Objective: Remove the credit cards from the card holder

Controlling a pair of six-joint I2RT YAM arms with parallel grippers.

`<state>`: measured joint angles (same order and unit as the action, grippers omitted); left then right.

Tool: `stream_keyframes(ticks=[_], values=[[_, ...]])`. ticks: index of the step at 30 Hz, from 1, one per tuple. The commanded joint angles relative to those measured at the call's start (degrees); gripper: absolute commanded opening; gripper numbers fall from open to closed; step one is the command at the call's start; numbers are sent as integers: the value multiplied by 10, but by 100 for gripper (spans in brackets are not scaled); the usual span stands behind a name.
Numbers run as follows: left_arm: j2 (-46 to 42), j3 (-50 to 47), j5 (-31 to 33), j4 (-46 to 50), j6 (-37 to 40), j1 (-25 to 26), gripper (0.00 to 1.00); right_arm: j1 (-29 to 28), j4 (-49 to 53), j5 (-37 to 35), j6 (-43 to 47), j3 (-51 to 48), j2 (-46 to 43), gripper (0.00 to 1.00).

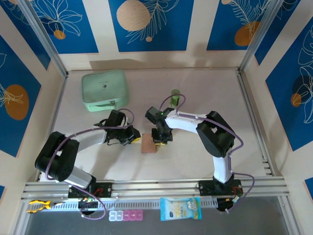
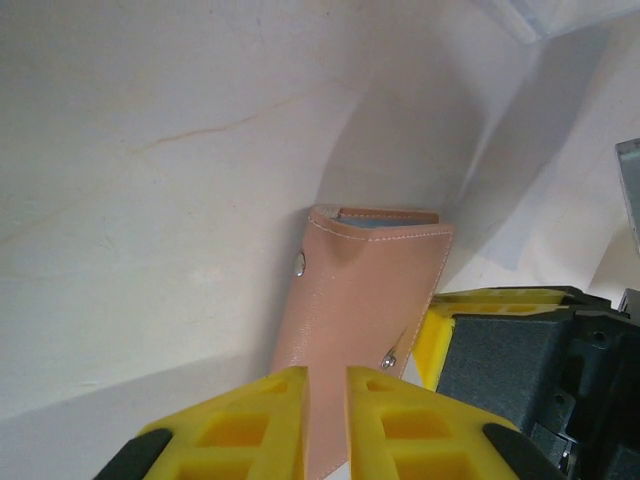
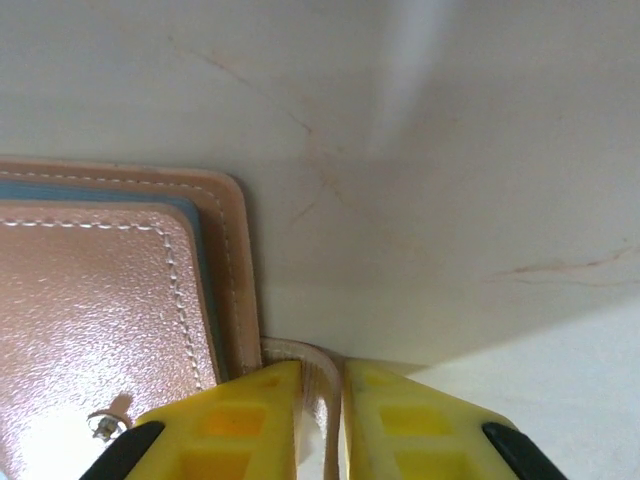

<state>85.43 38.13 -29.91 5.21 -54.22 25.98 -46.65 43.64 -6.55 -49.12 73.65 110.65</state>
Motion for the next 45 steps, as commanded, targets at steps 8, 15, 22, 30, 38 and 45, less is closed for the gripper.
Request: stream_keyframes(ticks=[8, 15, 22, 30, 38, 45], values=[[-11, 19, 10, 1, -7, -7, 18, 9, -36, 34, -1, -27, -35, 12], [-20, 18, 11, 6, 3, -13, 24, 18, -15, 14, 2, -27, -66, 8], [-36, 18, 24, 22, 20, -19, 26, 24, 19, 7, 16, -11, -94, 5], [-63, 19, 47, 56, 41, -36, 26, 6, 48, 12, 29, 22, -105, 4], [-87, 34, 63, 101, 76, -53, 27, -20, 76, 9, 37, 70, -97, 4], [-97, 43, 69, 126, 97, -63, 27, -35, 92, 5, 35, 110, -87, 3]])
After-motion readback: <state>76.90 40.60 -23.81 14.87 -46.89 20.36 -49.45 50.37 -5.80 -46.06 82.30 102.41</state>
